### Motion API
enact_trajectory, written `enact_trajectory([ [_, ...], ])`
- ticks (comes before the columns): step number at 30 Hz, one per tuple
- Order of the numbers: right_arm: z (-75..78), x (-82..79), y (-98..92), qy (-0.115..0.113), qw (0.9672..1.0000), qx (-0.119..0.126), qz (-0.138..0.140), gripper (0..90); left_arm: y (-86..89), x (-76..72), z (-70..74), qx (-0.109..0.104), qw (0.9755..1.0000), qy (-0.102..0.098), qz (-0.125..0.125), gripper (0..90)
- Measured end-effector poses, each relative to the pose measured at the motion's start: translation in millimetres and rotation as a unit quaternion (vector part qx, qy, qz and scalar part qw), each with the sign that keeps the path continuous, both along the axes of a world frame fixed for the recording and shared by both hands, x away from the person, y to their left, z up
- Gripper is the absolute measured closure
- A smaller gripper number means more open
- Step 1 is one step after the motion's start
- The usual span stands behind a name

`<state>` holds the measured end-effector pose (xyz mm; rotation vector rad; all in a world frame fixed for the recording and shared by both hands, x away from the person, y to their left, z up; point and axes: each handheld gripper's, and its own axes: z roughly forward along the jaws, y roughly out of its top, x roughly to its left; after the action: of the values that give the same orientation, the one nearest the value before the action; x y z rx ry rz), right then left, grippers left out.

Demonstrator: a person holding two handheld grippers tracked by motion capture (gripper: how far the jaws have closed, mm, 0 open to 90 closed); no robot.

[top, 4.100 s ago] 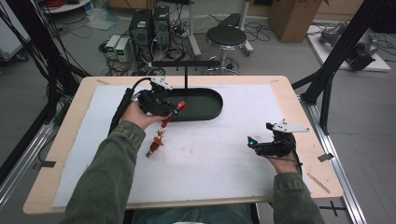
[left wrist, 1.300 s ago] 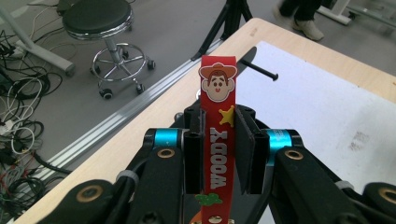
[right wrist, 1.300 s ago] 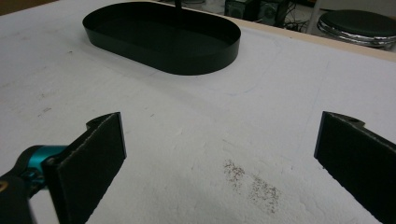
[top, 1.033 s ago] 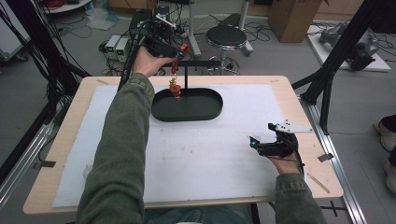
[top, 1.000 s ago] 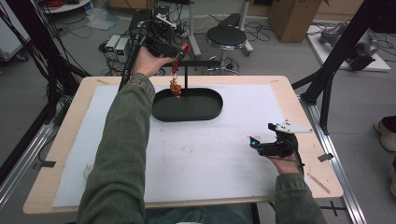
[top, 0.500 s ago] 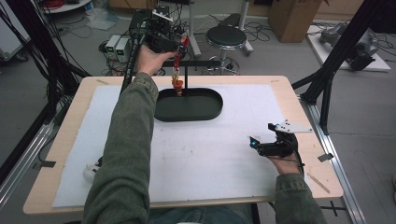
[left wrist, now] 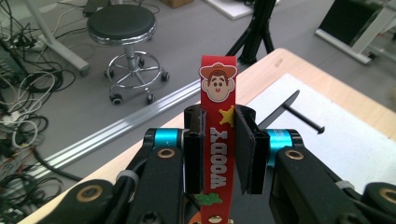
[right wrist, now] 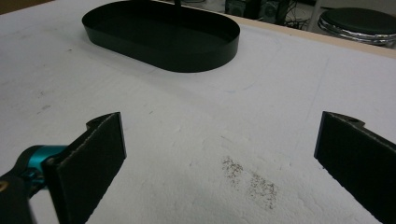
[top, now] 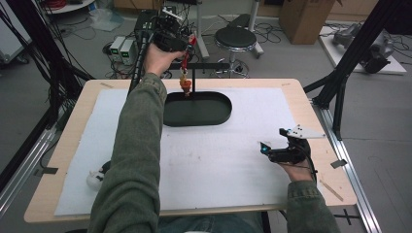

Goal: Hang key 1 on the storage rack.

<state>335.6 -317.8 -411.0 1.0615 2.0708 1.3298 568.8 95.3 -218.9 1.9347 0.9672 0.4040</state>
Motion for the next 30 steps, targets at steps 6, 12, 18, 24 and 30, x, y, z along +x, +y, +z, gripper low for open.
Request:
enact_trajectory([
  [6, 0.1, -0.4, -0.1, 0.000, 1.0000, 0.001, 0.001, 1.2, 5.2, -3.6, 3.4, 0.002, 0.9999, -0.009, 0.006, 50.3],
  [12, -0.1, -0.1, 0.3, -0.001, 1.0000, 0.001, 0.002, 1.2, 9.8, -15.4, 6.6, 0.013, 0.9988, -0.038, 0.028, 9.0],
  [18, 0.1, -0.1, 0.5, -0.001, 1.0000, 0.001, 0.002, 1.2, 17.9, -20.5, 7.5, -0.004, 0.9996, -0.025, 0.010, 1.7],
  [24, 0.2, -0.3, 0.7, -0.001, 1.0000, 0.002, 0.001, 1.2, 24.6, -29.8, 13.5, 0.000, 0.9996, -0.028, 0.007, 1.7],
  [30, 0.3, -0.7, 1.2, 0.000, 1.0000, 0.001, 0.000, 1.2, 34.6, -40.6, 17.2, -0.001, 0.9992, -0.037, 0.015, 1.7],
])
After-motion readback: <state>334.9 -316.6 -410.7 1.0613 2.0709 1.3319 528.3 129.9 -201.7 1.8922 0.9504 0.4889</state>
